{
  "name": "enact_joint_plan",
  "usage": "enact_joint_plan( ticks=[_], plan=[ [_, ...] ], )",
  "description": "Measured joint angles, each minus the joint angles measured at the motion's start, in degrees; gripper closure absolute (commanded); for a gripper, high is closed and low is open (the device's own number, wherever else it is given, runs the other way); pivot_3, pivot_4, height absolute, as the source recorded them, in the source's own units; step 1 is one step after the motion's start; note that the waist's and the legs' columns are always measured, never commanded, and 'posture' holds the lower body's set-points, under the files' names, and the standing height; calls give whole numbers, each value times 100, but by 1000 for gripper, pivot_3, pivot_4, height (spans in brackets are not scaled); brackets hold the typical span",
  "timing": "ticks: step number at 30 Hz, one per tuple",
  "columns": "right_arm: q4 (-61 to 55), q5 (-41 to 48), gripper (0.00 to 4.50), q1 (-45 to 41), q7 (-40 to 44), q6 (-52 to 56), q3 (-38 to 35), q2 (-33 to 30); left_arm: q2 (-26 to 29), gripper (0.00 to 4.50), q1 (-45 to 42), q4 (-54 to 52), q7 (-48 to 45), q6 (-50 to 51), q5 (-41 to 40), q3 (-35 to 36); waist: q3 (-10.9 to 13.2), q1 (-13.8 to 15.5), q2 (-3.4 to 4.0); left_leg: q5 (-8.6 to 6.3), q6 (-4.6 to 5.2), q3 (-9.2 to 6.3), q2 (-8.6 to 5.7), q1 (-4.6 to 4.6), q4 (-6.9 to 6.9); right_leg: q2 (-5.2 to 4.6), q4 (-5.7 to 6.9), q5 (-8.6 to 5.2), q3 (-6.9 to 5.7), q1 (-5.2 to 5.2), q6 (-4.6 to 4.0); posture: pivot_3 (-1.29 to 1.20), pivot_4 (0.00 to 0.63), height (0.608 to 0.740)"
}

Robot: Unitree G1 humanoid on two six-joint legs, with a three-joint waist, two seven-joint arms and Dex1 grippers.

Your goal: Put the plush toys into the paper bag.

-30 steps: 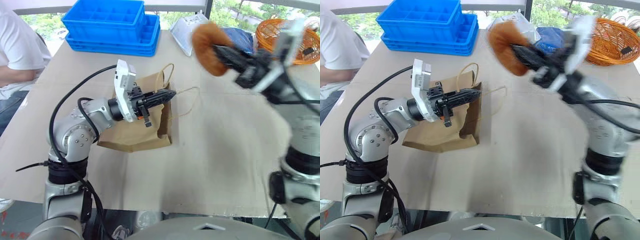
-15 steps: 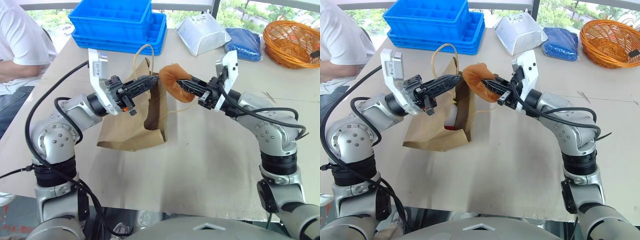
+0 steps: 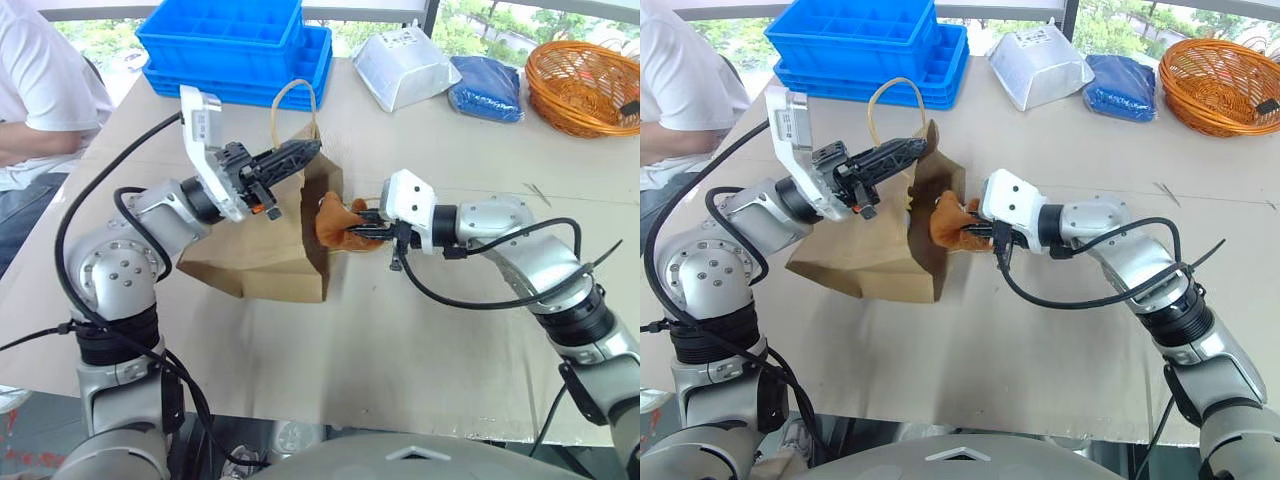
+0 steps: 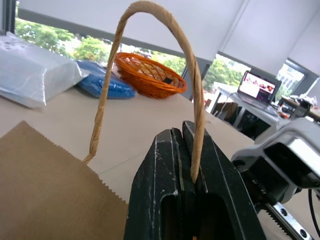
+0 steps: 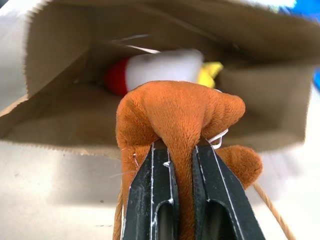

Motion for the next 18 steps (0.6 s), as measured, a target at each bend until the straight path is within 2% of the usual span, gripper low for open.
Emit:
enact_joint_plan(
  ticks=[3, 7, 14, 15, 16, 18],
  plan=[
    [323, -263, 4462, -412, 289, -405, 174, 189, -43, 4500, 4, -14, -89, -60, 81, -217, 0, 1, 0, 0, -1, 1, 0, 1, 1, -1, 0, 0, 0, 0, 0, 0, 150, 740],
    [1086, -898, 4462, -998, 786, -1573, 618, 536, -153, 4500, 0, -11, -209, -152, 127, -350, 0, -11, 0, 1, -1, 3, 0, 3, 1, -1, 0, 0, 2, 0, -1, 0, 150, 740],
    [2288, -1510, 4462, -1244, 1097, -2805, 1018, 1192, -348, 4500, -58, 21, -291, -186, 148, -447, 0, 6, 0, 1, -2, 3, 2, -1, 3, -6, 0, 0, -2, 1, -1, 0, 150, 740],
    [2493, -1554, 3856, -1244, 1133, -2920, 1026, 1277, -358, 4500, -52, 14, -286, -186, 150, -450, 0, 7, 0, 1, -2, 3, 2, -1, 3, -6, 0, 0, -2, 1, -1, 0, 150, 740],
    [2650, -1594, 3640, -1239, 1134, -3009, 1025, 1344, -366, 4500, -47, 8, -286, -186, 150, -451, 0, 6, 0, 1, -2, 3, 2, -1, 3, -7, 0, 0, -2, 1, -2, 0, 150, 740],
    [2749, -1614, 2686, -1164, 1139, -3157, 999, 1402, -364, 4500, -2, -20, -286, -186, 149, -450, 0, 6, 0, 1, -2, 2, 3, 0, 3, -8, 2, 0, -2, 1, -2, 0, 150, 740]
  ],
)
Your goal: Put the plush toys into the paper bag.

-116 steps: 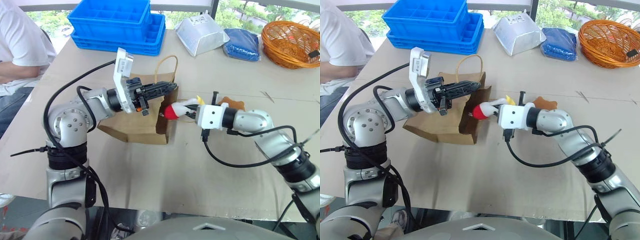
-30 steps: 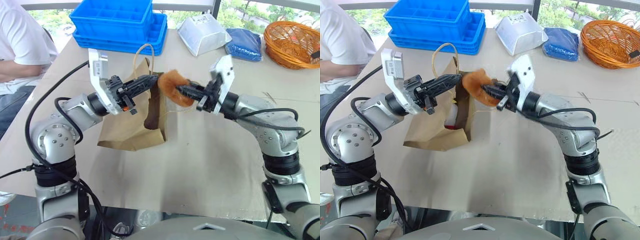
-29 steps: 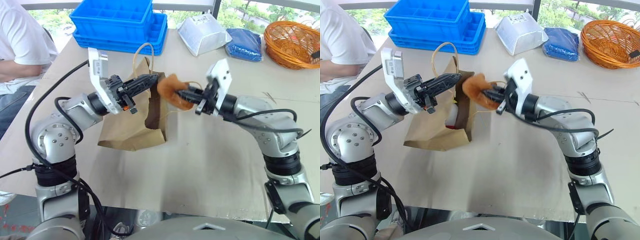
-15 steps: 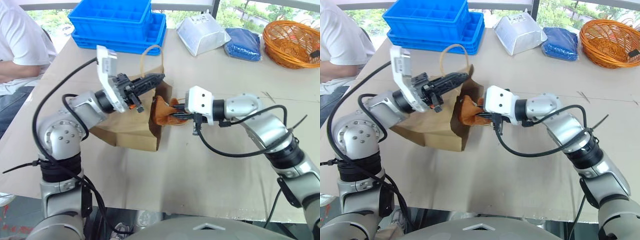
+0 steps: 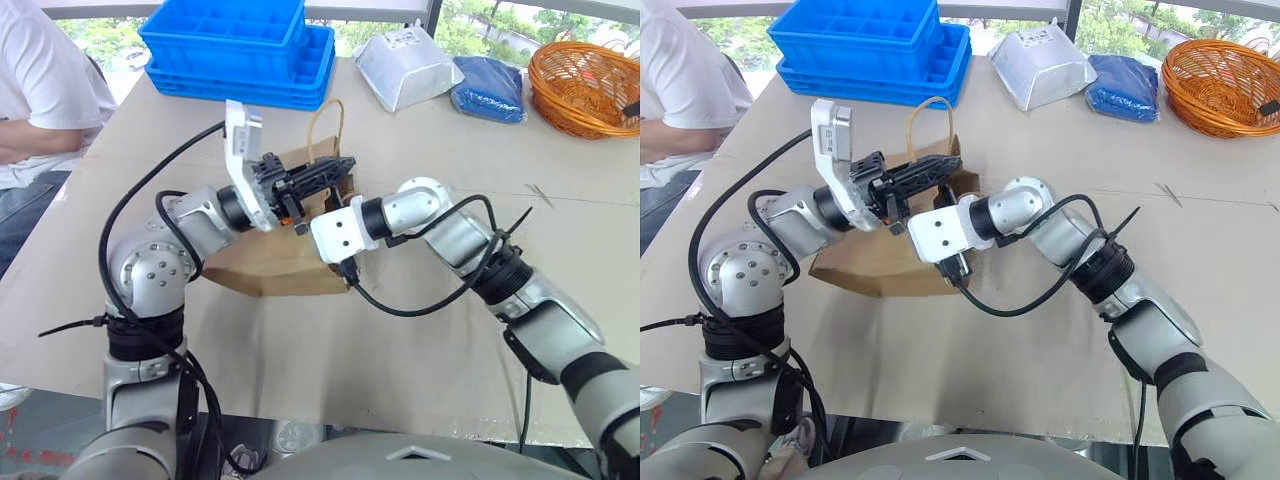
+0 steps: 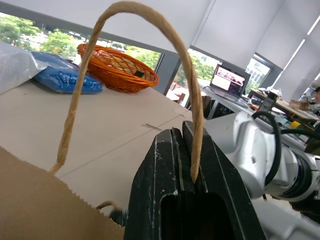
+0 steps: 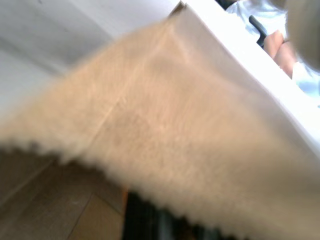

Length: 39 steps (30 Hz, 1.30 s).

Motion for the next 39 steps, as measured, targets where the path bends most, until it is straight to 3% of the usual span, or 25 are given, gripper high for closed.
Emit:
enact_joint_plan(
  ticks=[3, 9, 18, 20, 26, 29, 32, 39],
  plan=[
    [-335, 25, 1328, 374, -25, 50, -209, -146, 49, 4500, 122, -37, -9, 0, 1, 17, 0, 10, 0, 0, 0, -2, 1, -1, 0, -3, 1, 0, -1, 0, 0, 0, 150, 740],
    [-1464, 461, 1328, 973, -134, 1255, -1056, -768, 275, 4500, 339, -83, -128, -87, 82, 164, 0, -12, 0, 2, -3, 0, 1, 3, -1, -3, 4, 0, 0, 0, 0, 0, 150, 740],
    [-3636, 2185, 1328, 1592, -1130, 5147, -2860, -1095, 393, 4500, 442, -73, -408, -340, 360, 159, 0, 18, 0, 4, -7, -1, 0, 2, -3, -2, 3, -1, -1, 1, -1, 0, 150, 740],
    [-3998, 2632, 1328, 1612, -1512, 6044, -3283, -949, 393, 4500, 439, -70, -457, -383, 398, 144, 0, -5, 0, 4, -7, 0, 0, 4, -4, -1, 5, -1, 2, 1, -1, 0, 150, 740],
    [-4691, 3691, 1328, 1708, -2905, 9032, -5252, 666, 400, 4500, 434, -36, -566, -447, 508, 107, 0, -7, 0, 4, -8, -3, 1, 4, -8, 3, 6, -1, 2, 0, -1, 0, 150, 740],
    [-4772, 4056, 1328, 1729, -3205, 9732, -5583, 1206, 397, 4500, 429, 9, -586, -460, 514, 103, 0, -12, 1, 4, -7, -4, 0, 3, -8, 3, 6, -1, 1, -1, -1, 0, 150, 740],
    [-4732, 4216, 1328, 1870, -3716, 9929, -5334, 1400, 371, 4500, 406, 28, -586, -479, 519, 23, 1, -7, 2, 2, -5, -5, -6, 0, -10, 2, 1, -1, -1, 0, 0, 0, 150, 740],
    [-4601, 4428, 4390, 1838, -4150, 9929, -5163, 1323, 367, 4500, 396, 27, -557, -478, 506, 10, 1, -23, 2, -8, 13, -10, -7, -1, -10, 5, 0, -1, -1, -1, 0, 0, 150, 740]
  ],
)
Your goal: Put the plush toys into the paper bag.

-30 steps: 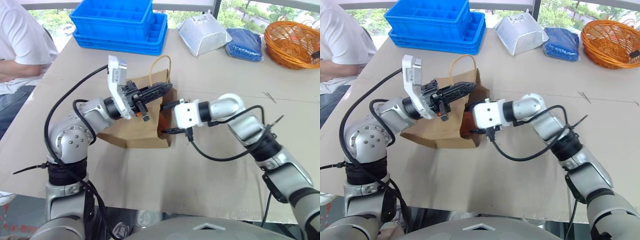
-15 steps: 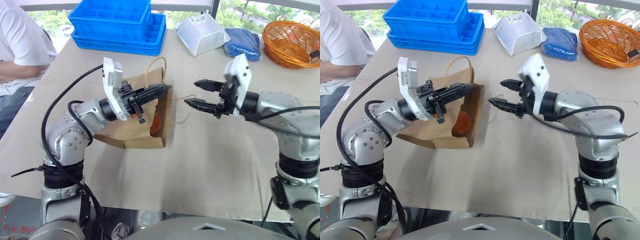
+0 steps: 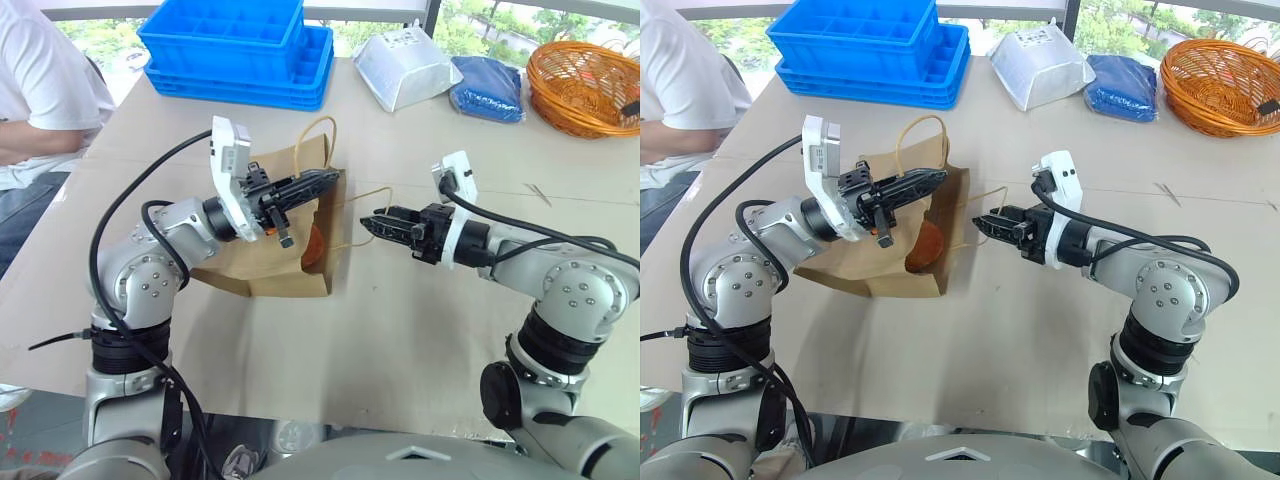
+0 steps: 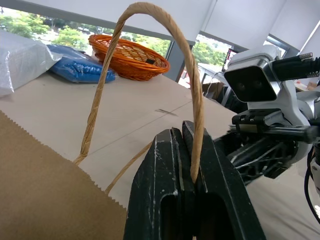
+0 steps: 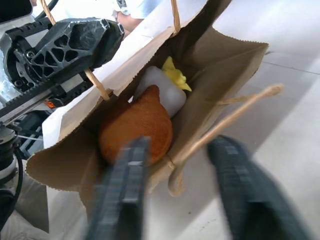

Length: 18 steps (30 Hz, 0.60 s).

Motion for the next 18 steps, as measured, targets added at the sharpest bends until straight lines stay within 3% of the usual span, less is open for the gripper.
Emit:
enact_joint_plan(
  ticks=[5, 6, 9, 11, 16, 18],
  plan=[
    [180, 587, 4390, -542, 8, 1, -809, 272, -154, 4500, -205, 27, 231, 100, -160, 35, 2, 19, 1, -2, 3, -11, 1, -10, 2, 3, -1, 1, -10, -2, 0, 0, 150, 740],
    [271, 1171, 4390, -945, -38, 1, -1302, 366, -257, 4500, -500, 159, 379, 237, -444, 176, 3, 31, 1, -2, 4, -18, -1, -15, 4, 4, -1, 1, -19, -2, 1, 0, 150, 740],
    [413, 2753, 4390, -1488, -585, -211, -1807, 261, -174, 4500, -1036, 490, 434, 497, -933, 482, 2, 19, 2, -2, 4, -23, -2, -13, 1, 0, -6, 1, -21, 1, 1, 0, 150, 740],
    [645, 4456, 4390, -1284, -1576, -982, -1465, -363, 16, 4500, -1259, 879, 260, 692, -1114, 578, 3, 4, 4, -2, 3, -20, -4, -12, -5, -6, -10, 1, -20, 1, 0, 0, 150, 740],
    [797, 6460, 4390, -895, -2852, -2417, -278, -1645, 132, 4500, -1577, 1524, -393, 674, -701, 122, 5, -13, 5, 3, -3, -23, -4, -34, -3, -2, -29, 1, -18, -8, 2, 0, 150, 740],
    [777, 6745, 4390, -889, -3015, -2824, 11, -1874, 103, 4500, -1791, 1709, -722, 476, -404, -170, 5, -14, 5, 2, -2, -24, -4, -37, 0, 1, -29, 1, -18, -9, 3, 0, 150, 740]
  ],
)
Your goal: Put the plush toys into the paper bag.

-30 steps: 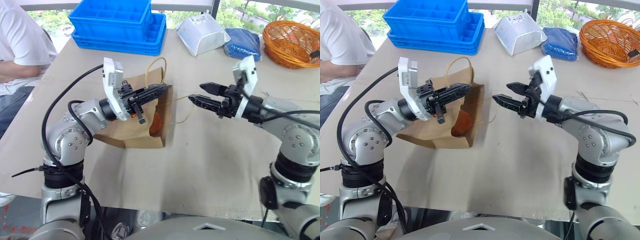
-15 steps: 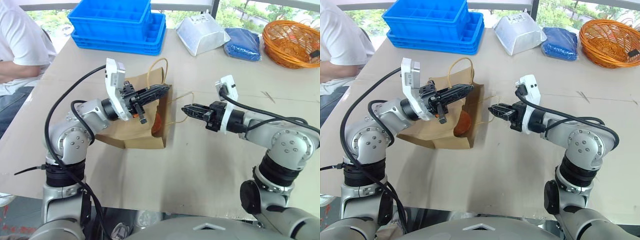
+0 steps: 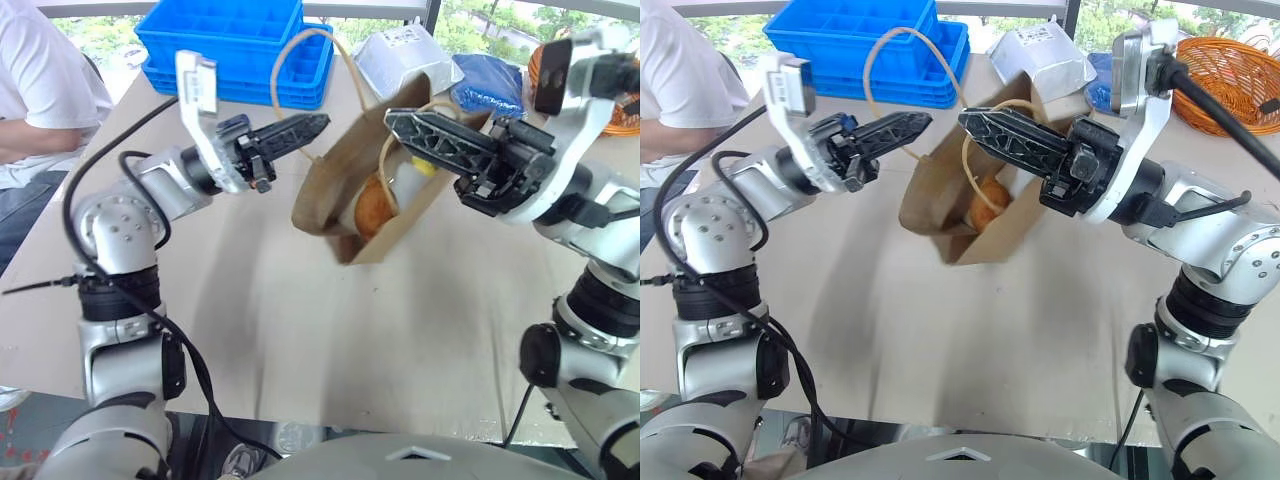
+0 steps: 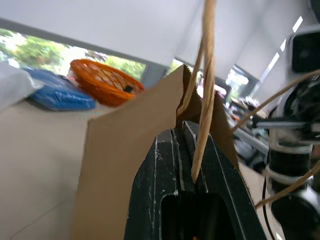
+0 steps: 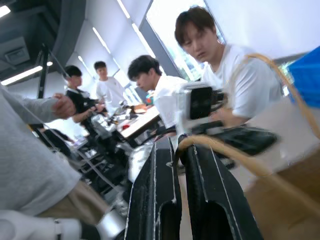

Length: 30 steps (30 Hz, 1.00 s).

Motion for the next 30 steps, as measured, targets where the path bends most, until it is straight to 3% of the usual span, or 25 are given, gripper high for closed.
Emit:
enact_joint_plan(
  ticks=[7, 13, 16, 17, 19, 23, 24, 25, 26, 30],
  plan=[
    [-230, 179, 4390, 98, -215, -980, 751, -614, -154, 4500, -876, 1109, -1291, -913, 1164, -839, 0, 25, 0, 1, -1, -11, 9, -22, 5, 5, -11, 0, -5, -10, 1, 0, 150, 740],
    [-235, -452, 4390, 515, -63, -1059, 1205, -962, -169, 4500, -759, 1396, -1900, -1657, 1950, -1252, 0, 36, 0, 2, -2, -14, 13, -39, 4, 1, -25, 1, -9, -15, 1, 0, 150, 740],
    [-526, -1223, 3607, 1191, 548, -994, 1238, -1431, -133, 4500, -509, 1214, -1944, -1789, 2140, -1266, -1, 66, 2, 0, 2, -16, 12, -45, 4, -2, -40, 1, -12, -12, 4, 0, 150, 740],
    [-637, -1527, 3157, 1384, 856, -1005, 1228, -1591, -102, 3762, -444, 1197, -1979, -1636, 2066, -1207, -1, 62, 2, -1, 3, -16, 12, -48, 7, -1, -43, 4, -11, -12, 10, 0, 150, 740],
    [-802, -1892, 2234, 1568, 1312, -1028, 1157, -1854, 0, 3042, -427, 1133, -1990, -1428, 1982, -1139, -1, 61, 2, -4, 7, -16, 12, -48, 9, -1, -44, 5, -12, -12, 12, 0, 150, 740],
    [-1112, -2703, 204, 2001, 2239, -1161, 839, -2433, 362, 1043, -245, 870, -2079, -1010, 1772, -789, -1, 30, 2, -5, 10, -18, 14, -41, 7, 5, -42, 5, -12, -10, 12, 0, 150, 740],
    [-1176, -2878, 100, 2195, 2493, -1209, 691, -2630, 497, 938, -115, 782, -2138, -860, 1656, -697, -1, 31, 3, -4, 7, -19, 14, -41, 4, 5, -43, 4, -12, -11, 12, 0, 150, 740],
    [-1255, -3001, 21, 2450, 2762, -1231, 493, -2850, 664, 213, 54, 693, -2214, -671, 1510, -568, 0, 35, 3, -2, 4, -20, 15, -41, 4, 5, -43, 4, -14, -11, 12, 0, 150, 740],
    [-1354, -3104, 160, 2815, 3074, -1268, 199, -3046, 906, 26, 286, 659, -2292, -377, 1331, -368, -1, 36, 3, -1, 3, -22, 16, -42, 2, 5, -44, 4, -16, -10, 13, 0, 150, 740],
    [-1539, -3291, 1628, 3213, 3493, -1331, 3, -3180, 1053, 0, 347, 522, -2323, 48, 1029, -145, 0, 80, 2, -3, 5, -27, 11, -42, 13, -2, -44, 2, -22, -1, 16, 0, 150, 740]
  ],
)
